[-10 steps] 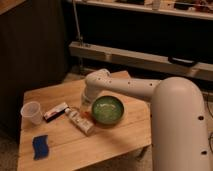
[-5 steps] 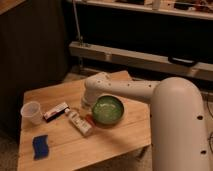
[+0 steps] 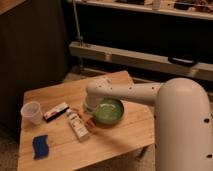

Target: Place the pepper in the ceramic cup

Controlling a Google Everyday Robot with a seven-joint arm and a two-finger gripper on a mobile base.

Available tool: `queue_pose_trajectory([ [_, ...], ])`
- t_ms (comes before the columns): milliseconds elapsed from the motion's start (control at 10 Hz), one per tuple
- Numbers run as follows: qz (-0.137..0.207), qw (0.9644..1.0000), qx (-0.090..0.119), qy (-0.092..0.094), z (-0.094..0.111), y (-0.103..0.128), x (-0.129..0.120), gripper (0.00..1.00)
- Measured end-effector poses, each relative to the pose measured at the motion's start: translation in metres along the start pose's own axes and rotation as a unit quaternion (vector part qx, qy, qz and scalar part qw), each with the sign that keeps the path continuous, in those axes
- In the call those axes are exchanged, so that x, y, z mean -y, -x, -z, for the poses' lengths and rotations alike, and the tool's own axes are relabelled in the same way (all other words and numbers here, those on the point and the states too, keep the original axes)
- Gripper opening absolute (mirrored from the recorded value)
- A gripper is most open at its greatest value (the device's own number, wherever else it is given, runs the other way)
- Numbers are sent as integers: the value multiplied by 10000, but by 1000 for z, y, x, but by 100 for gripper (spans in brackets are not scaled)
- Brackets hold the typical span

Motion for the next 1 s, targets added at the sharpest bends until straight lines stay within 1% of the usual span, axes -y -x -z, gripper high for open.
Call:
queue_pose_trajectory([
  [300,-46,9999,-115,-12,-6,-2,-5,43],
  [500,-140,9997,-166,-60,-11,-2,-3,43],
  [1000,-264,9991,-184,-270,-5,2,11,43],
])
